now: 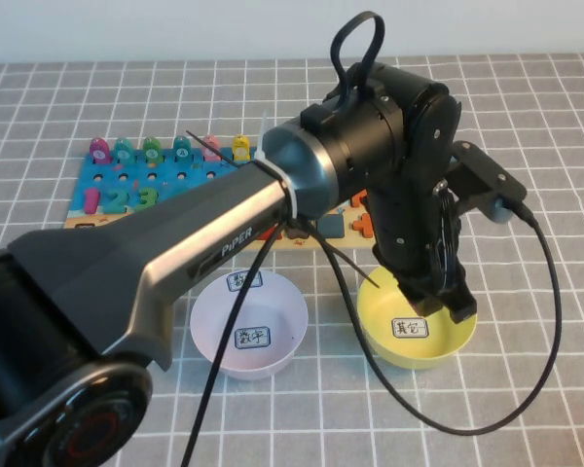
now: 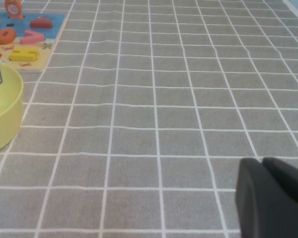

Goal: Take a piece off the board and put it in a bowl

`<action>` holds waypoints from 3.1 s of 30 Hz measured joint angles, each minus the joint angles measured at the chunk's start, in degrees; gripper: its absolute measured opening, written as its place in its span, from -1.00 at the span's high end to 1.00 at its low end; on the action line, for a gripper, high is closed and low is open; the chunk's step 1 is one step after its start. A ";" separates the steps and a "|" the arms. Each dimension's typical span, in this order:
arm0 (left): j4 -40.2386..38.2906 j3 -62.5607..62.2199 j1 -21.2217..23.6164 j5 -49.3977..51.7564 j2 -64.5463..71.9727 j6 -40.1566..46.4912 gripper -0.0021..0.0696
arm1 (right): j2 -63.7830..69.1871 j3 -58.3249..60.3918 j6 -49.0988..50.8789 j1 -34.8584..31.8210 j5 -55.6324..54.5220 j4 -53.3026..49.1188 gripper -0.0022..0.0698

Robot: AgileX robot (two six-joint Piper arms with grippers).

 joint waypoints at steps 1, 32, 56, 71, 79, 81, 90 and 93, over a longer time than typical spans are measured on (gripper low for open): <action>-0.22 0.00 -0.09 0.00 0.00 1.46 0.42 | 0.00 0.00 0.00 0.00 0.00 0.00 0.99; 2.82 0.75 -0.09 -0.11 5.41 -2.39 0.39 | 0.00 0.00 0.00 0.00 0.00 0.00 0.99; 2.23 5.84 6.20 -0.43 -11.98 -2.17 0.72 | 0.00 0.00 0.00 0.00 0.00 0.00 0.99; 3.94 46.92 21.64 -22.67 -49.50 -2.42 0.94 | 0.00 0.00 0.00 0.00 0.00 0.00 0.99; 4.75 63.60 22.15 -35.86 -67.75 -8.25 0.95 | 0.00 0.00 0.00 0.00 0.00 0.00 0.99; 5.02 68.52 22.15 -39.69 -71.66 -9.25 0.95 | 0.00 0.00 0.00 0.00 0.00 0.00 0.99; 5.02 81.75 22.15 -44.56 -86.19 -11.61 0.95 | 0.00 0.00 0.00 0.00 0.00 0.00 0.99; 5.14 81.92 22.15 -46.47 -86.85 -11.72 0.95 | 0.00 0.00 0.00 0.00 0.00 0.00 0.99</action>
